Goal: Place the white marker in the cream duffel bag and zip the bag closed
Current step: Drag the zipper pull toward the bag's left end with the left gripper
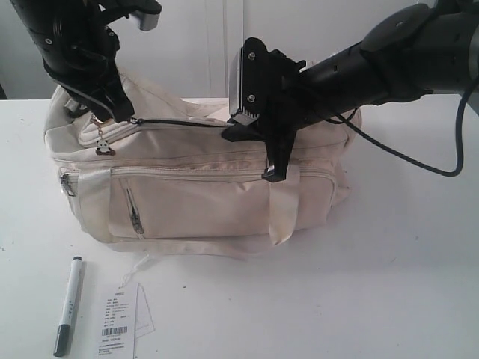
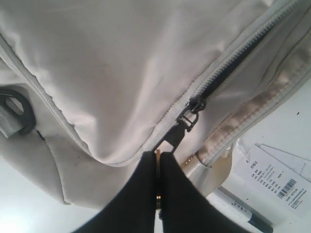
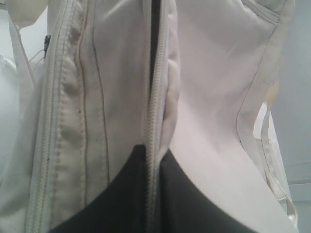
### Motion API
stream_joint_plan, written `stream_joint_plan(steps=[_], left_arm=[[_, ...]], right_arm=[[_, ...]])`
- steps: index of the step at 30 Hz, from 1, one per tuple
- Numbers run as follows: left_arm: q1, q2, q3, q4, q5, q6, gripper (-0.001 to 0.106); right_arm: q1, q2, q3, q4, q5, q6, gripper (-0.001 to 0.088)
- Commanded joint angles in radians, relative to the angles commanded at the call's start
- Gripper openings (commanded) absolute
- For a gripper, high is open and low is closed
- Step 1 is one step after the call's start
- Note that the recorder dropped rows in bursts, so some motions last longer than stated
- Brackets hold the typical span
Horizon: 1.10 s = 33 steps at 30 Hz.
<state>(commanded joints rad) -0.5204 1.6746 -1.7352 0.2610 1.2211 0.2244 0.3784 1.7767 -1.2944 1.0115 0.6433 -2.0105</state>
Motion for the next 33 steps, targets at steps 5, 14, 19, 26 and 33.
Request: stream_joint_plan(steps=[5,14,19,26,33], left_arm=[[0.000,0.000,0.000,0.002,0.000,0.018,0.000],[0.000,0.000,0.000,0.021,0.000,0.044,0.000],[0.000,0.000,0.000,0.051,0.000,0.046,0.000],[0.000,0.000,0.000,0.053,0.000,0.098,0.000],[0.013,0.000,0.000,0.053,0.000,0.153,0.000]], right_arm=[[0.000,0.000,0.000,0.000,-0.002,0.000,0.0000],[0.000,0.000,0.000,0.000,-0.004,0.000,0.0000],[0.000,0.000,0.000,0.000,-0.006,0.000,0.0000],[0.000,0.000,0.000,0.000,-0.013,0.000,0.0000],[0.000,0.000,0.000,0.000,-0.018,0.000,0.0000]])
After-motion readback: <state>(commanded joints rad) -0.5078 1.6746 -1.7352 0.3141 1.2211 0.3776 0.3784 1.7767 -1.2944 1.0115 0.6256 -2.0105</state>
